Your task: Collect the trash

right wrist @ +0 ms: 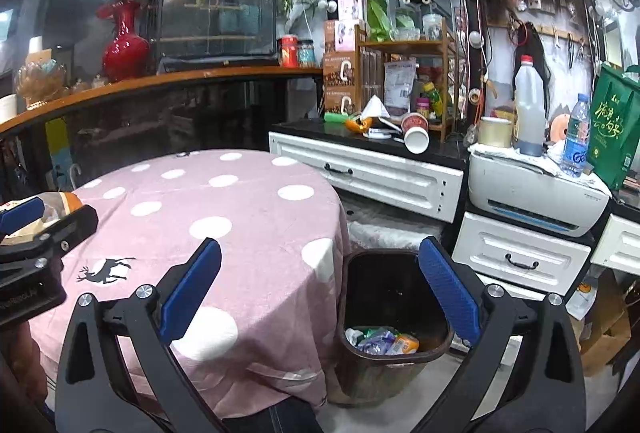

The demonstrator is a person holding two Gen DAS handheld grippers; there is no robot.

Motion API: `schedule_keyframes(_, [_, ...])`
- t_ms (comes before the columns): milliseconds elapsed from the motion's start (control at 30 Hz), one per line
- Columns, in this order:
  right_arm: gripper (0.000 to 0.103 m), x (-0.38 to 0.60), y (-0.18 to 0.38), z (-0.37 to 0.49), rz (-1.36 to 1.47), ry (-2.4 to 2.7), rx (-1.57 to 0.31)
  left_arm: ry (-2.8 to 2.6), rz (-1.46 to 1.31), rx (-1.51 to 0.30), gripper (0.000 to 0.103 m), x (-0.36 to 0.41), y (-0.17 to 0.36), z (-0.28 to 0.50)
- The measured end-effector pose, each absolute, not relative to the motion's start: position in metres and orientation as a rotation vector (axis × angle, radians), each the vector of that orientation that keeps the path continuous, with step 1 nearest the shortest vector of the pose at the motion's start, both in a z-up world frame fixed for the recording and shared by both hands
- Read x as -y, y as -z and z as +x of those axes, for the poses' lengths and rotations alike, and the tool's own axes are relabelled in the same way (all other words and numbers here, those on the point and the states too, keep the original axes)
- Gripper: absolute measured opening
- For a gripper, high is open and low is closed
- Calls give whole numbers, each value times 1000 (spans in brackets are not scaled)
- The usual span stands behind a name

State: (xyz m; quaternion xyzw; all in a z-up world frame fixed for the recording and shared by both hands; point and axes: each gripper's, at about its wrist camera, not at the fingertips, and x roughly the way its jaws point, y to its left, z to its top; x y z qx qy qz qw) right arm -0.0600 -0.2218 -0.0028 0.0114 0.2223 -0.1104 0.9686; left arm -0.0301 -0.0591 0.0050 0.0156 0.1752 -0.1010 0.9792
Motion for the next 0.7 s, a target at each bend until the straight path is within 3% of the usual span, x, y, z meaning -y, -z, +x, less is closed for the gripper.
schedule_keyframes(700, [97,223,10,-61,16,219,-454,183,38,-351,98,60,4,-32])
